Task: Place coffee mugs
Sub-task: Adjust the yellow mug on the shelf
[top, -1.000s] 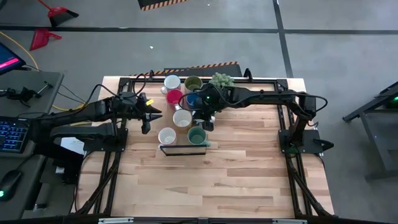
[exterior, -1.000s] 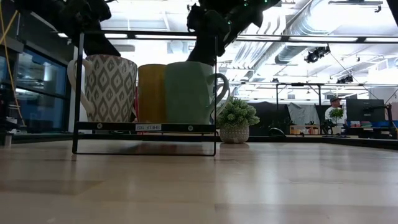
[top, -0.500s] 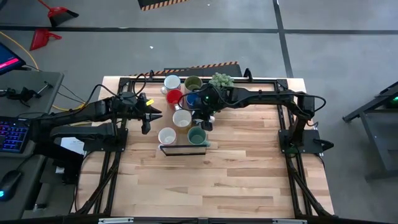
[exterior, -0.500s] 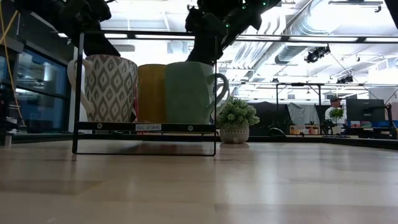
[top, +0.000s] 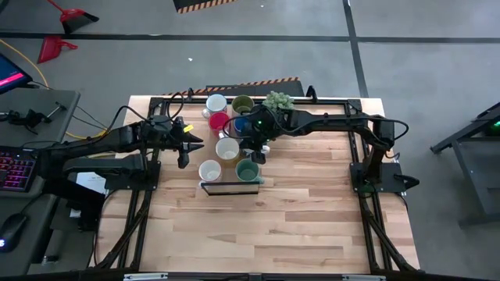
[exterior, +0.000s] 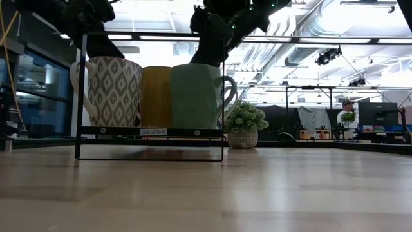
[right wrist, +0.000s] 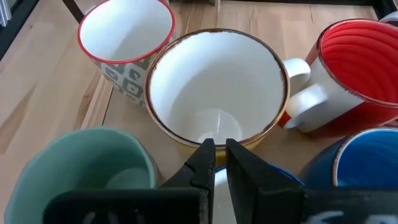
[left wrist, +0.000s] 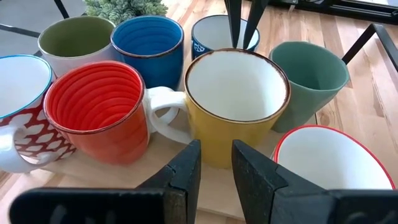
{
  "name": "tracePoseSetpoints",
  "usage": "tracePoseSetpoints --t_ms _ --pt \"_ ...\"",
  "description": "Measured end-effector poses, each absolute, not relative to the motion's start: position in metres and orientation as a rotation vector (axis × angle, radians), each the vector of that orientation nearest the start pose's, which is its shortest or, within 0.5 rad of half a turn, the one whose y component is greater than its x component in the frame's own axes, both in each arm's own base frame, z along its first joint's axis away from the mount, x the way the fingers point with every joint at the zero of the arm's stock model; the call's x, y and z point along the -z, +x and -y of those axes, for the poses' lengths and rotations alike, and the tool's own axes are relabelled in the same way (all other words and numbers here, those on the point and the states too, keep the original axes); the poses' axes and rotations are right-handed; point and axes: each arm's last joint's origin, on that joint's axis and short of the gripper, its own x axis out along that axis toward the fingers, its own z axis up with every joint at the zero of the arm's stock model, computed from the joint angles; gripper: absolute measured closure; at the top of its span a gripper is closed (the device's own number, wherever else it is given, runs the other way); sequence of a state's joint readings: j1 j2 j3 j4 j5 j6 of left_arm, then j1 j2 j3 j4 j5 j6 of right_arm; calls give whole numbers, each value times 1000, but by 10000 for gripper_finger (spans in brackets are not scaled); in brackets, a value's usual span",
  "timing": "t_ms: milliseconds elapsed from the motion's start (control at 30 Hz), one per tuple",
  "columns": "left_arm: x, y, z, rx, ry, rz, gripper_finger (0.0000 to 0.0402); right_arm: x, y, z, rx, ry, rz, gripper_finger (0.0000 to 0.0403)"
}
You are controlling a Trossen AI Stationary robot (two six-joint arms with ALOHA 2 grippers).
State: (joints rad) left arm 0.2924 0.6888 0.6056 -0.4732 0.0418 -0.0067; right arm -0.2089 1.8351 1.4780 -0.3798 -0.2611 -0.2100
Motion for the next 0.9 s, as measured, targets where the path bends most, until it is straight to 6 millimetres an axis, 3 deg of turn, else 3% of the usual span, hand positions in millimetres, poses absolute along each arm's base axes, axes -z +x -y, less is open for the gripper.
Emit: tracePoseSetpoints --t_ms 900 --pt "-260 141 -41 -246 -99 -551 323 -263 403 77 -131 -25 -723 384"
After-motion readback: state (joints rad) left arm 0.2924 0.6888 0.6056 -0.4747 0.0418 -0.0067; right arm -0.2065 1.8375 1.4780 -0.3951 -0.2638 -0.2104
